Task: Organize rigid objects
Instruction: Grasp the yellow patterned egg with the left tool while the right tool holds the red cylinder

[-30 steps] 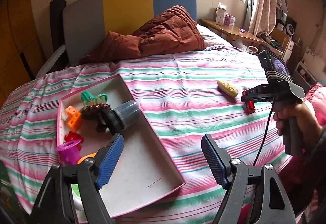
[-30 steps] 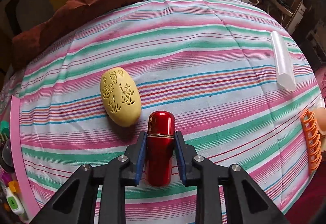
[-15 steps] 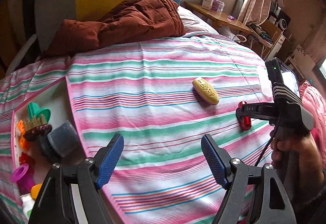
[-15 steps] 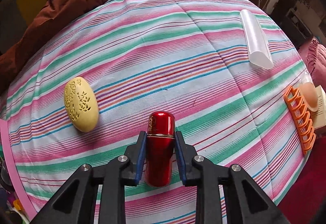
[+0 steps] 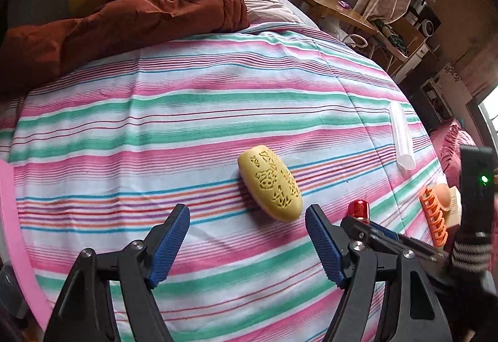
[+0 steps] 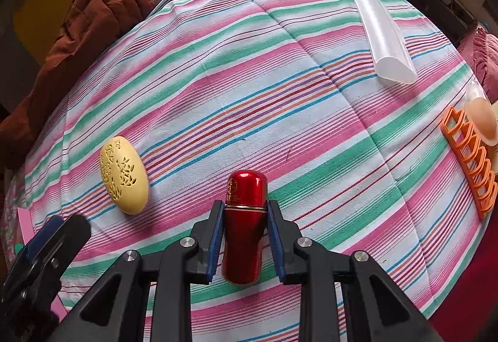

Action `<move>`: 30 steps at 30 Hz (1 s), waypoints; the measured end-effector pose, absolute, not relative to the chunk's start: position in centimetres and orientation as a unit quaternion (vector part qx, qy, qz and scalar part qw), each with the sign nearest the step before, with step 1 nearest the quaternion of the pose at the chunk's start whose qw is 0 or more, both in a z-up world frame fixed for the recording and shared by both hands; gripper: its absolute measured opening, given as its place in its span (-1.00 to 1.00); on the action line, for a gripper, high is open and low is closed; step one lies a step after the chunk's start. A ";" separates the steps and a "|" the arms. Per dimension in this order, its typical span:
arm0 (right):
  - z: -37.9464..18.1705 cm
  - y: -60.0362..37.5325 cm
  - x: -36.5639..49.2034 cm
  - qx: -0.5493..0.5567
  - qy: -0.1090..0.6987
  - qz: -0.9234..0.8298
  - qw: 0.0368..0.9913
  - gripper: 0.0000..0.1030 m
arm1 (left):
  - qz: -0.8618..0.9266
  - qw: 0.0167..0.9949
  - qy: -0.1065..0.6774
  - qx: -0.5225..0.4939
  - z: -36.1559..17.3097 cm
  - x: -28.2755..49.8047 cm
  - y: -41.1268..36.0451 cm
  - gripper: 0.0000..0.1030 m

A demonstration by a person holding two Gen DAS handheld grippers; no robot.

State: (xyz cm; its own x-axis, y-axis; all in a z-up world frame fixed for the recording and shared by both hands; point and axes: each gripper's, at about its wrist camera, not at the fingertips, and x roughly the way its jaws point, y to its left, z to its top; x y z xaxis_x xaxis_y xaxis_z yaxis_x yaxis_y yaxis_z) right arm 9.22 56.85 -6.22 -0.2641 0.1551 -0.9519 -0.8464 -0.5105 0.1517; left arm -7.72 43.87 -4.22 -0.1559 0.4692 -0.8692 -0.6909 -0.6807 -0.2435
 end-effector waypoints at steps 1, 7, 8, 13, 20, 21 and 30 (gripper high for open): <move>-6.2 56.9 9.3 -0.495 0.350 0.714 0.350 -0.48 | 0.754 0.382 0.109 -0.523 -4.4 -7.9 44.5 0.48; -6.2 57.0 9.5 -0.497 0.347 0.717 0.345 -0.47 | 0.743 0.371 0.080 -0.551 -6.1 -9.8 47.6 0.44; -6.2 57.0 9.4 -0.498 0.345 0.718 0.343 -0.47 | 0.743 0.366 0.084 -0.554 -6.5 -10.0 48.1 0.44; -6.2 57.3 9.7 -0.500 0.345 0.718 0.340 -0.47 | 0.764 0.353 0.153 -0.517 -7.6 -9.0 48.4 0.10; -6.2 57.1 9.3 -0.511 0.330 0.724 0.325 -0.44 | 0.768 0.356 0.167 -0.506 -7.5 -7.6 45.2 -0.27; -6.2 57.1 9.2 -0.513 0.325 0.725 0.325 -0.44 | 0.768 0.356 0.169 -0.505 -7.5 -7.2 44.7 -0.27; -6.5 56.9 8.9 -0.523 0.296 0.733 0.319 -0.18 | 0.773 0.387 0.159 -0.477 -7.4 -2.4 37.9 -0.29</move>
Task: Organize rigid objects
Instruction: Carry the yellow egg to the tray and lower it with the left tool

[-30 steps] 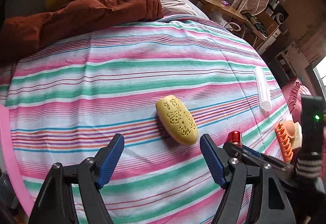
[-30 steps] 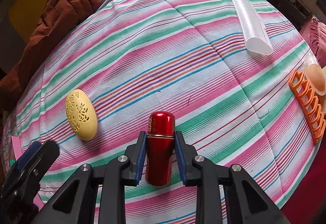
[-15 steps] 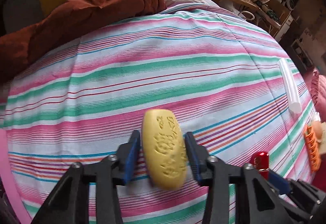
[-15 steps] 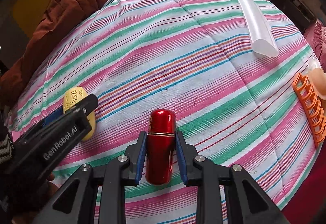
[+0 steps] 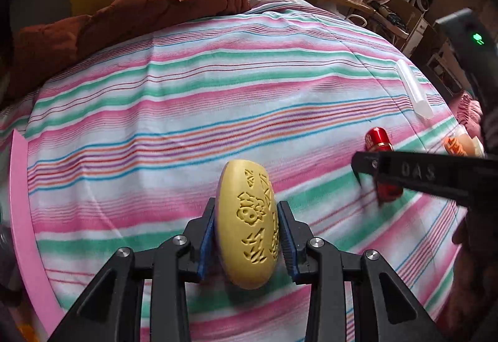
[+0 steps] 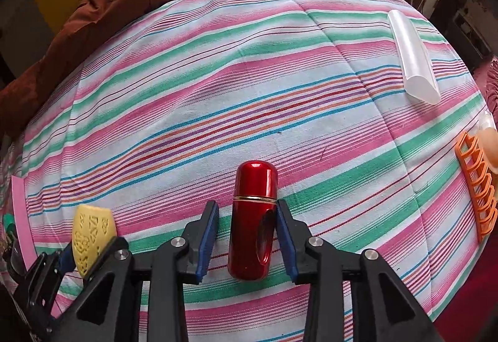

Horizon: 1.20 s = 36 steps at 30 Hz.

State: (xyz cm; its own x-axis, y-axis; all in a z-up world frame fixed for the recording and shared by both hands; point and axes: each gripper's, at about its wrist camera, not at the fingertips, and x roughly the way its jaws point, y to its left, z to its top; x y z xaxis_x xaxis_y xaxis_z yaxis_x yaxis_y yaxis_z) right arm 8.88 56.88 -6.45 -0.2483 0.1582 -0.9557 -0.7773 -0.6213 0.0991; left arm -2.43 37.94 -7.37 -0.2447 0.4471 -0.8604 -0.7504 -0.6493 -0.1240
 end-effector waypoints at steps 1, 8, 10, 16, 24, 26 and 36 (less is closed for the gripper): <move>-6.5 56.8 8.8 -0.523 0.295 0.735 0.316 -0.02 | 0.773 0.391 0.153 -0.475 -7.3 -1.9 37.0 -0.29; -6.4 56.4 8.5 -0.528 0.257 0.746 0.315 -0.15 | 0.779 0.398 0.151 -0.459 -7.2 1.8 32.7 -0.31; -6.2 56.9 8.9 -0.520 0.263 0.746 0.321 -0.47 | 0.780 0.401 0.146 -0.458 -7.2 2.4 31.7 -0.31; -5.9 58.0 9.7 -0.504 0.291 0.749 0.318 -0.50 | 0.783 0.413 0.145 -0.442 -7.3 3.6 30.1 -0.32; -6.0 57.1 7.9 -0.526 0.239 0.760 0.298 -0.46 | 0.790 0.414 0.152 -0.426 -7.4 4.3 29.7 -0.32; -5.9 57.8 7.7 -0.525 0.241 0.760 0.297 -0.46 | 0.790 0.414 0.153 -0.424 -7.4 4.4 29.7 -0.32; -5.6 57.3 6.5 -0.529 0.186 0.770 0.306 -0.50 | 0.791 0.416 0.156 -0.420 -7.5 4.8 29.4 -0.32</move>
State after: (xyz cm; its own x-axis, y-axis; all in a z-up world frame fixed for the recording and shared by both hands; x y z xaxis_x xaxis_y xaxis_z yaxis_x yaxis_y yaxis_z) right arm 6.52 57.27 -5.62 -0.2537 0.2739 -0.9277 -0.6674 -0.7437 -0.0370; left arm 4.76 29.38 -7.49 -0.3009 0.5261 -0.7954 -0.7892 -0.6056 -0.1020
